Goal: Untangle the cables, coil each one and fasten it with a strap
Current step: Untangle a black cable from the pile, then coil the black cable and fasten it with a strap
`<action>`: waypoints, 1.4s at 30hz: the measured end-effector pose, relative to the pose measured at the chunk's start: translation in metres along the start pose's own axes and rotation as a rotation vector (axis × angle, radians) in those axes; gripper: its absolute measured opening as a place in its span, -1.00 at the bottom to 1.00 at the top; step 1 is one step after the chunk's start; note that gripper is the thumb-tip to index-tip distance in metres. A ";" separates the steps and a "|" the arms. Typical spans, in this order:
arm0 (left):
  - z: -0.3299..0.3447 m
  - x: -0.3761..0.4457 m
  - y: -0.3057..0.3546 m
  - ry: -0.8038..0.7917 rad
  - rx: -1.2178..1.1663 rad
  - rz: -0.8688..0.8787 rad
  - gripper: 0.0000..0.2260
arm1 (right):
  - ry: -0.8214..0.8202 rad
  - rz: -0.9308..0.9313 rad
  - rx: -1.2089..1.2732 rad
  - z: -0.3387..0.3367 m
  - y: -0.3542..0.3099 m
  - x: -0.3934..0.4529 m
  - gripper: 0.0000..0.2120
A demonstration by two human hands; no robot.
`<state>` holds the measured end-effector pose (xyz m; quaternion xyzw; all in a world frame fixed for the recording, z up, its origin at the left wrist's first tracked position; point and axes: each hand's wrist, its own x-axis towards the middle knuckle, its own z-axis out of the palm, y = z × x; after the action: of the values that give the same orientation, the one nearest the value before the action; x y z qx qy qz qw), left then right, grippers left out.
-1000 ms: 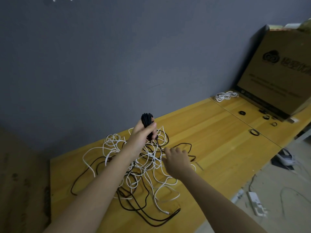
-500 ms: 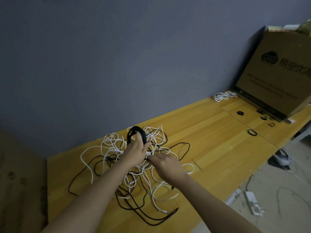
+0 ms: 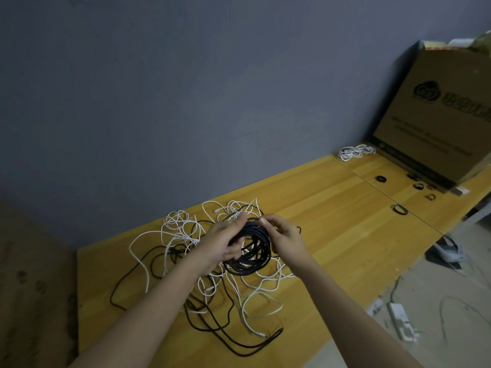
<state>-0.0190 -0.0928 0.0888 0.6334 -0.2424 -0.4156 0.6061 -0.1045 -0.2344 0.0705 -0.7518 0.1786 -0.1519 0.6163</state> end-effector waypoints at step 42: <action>0.290 0.246 -0.043 0.152 0.662 -0.016 -0.53 | 0.217 0.373 0.063 -0.301 0.113 0.003 -0.63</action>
<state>-0.1332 -0.4500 0.0136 0.8269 -0.3133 -0.2705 0.3806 -0.2459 -0.5180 0.0179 -0.6653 0.3750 -0.1209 0.6341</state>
